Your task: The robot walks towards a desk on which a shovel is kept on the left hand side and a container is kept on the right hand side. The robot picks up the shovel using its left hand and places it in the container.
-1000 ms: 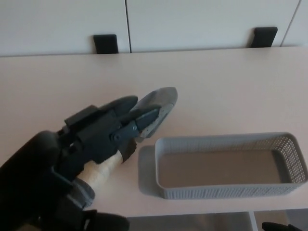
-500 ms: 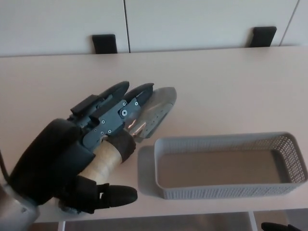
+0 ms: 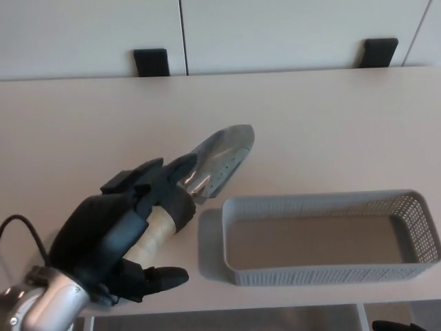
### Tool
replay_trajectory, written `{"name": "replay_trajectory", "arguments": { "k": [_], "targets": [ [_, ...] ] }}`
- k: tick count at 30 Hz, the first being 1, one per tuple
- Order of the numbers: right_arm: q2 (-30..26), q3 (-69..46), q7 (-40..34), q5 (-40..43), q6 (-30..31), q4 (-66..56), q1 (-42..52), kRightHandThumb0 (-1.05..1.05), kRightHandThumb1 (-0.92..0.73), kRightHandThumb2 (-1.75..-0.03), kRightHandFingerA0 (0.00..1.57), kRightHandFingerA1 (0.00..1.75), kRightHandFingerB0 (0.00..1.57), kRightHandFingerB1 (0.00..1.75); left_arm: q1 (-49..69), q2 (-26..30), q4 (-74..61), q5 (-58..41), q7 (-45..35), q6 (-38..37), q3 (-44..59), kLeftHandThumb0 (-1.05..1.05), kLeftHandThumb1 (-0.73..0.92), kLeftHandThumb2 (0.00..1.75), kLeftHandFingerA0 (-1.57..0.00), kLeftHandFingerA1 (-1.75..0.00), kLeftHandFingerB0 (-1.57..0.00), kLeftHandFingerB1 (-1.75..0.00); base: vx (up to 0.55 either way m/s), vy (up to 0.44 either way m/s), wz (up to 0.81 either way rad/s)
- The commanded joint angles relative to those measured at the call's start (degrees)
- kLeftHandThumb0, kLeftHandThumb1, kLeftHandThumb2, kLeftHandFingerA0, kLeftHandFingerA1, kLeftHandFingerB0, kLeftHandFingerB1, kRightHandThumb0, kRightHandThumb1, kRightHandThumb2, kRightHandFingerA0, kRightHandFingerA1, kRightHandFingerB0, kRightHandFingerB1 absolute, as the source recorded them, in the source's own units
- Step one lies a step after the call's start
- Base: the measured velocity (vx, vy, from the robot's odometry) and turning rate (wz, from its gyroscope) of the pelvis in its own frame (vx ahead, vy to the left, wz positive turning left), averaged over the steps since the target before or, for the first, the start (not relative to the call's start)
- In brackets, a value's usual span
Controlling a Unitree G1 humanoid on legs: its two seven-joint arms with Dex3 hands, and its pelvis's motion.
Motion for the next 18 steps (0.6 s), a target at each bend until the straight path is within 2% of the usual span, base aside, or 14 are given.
{"name": "replay_trajectory", "arguments": {
  "k": [1, 10, 15, 16, 18],
  "targets": [
    [-1.9, 0.2, -0.7, -1.6, -2.8, -0.4, 1.7, 0.06, -0.6, -0.57, 0.61, 0.59, 0.42, 0.49, -3.6, -2.5, 12.3, 20.7, 10.7, 17.5, -3.5, -0.55, 0.36, 0.74, -0.01, -0.25, -0.02, -0.21, 0.0, 0.0, 0.0],
    [-2.2, 0.5, -0.7, -1.8, -4.1, 0.2, 1.5, 0.06, -0.6, -0.58, 0.63, 0.61, 0.4, 0.49, -6.3, -3.2, 13.2, 23.1, 10.5, 19.7, -3.6, -0.54, 0.36, 0.75, -0.01, -0.25, -0.01, -0.22, 0.0, 0.0, 0.0],
    [-2.0, 0.2, -0.7, -1.2, -2.6, -0.7, 1.6, 0.08, -0.61, -0.58, 0.63, 0.6, 0.4, 0.48, -7.2, -3.5, 14.0, 24.4, 11.4, 20.3, -4.1, -0.54, 0.37, 0.76, -0.01, -0.27, 0.0, -0.22, 0.0, 0.0, 0.0],
    [-2.1, 0.2, -0.5, -1.2, -2.5, -0.8, 1.6, 0.08, -0.61, -0.58, 0.63, 0.6, 0.4, 0.48, -7.4, -3.6, 14.2, 24.6, 11.6, 20.4, -4.2, -0.51, 0.49, 0.57, -0.04, -0.26, -0.01, -0.22, 0.0, 0.0, 0.0],
    [-2.1, 0.4, -0.7, -1.4, -2.6, -0.7, 1.4, 0.08, -0.61, -0.58, 0.64, 0.6, 0.4, 0.48, -7.5, -3.8, 14.3, 24.7, 11.2, 20.7, -4.3, -0.53, 0.5, 0.59, -0.03, -0.25, -0.01, -0.2, 0.0, 0.0, 0.0]
  ]
}}
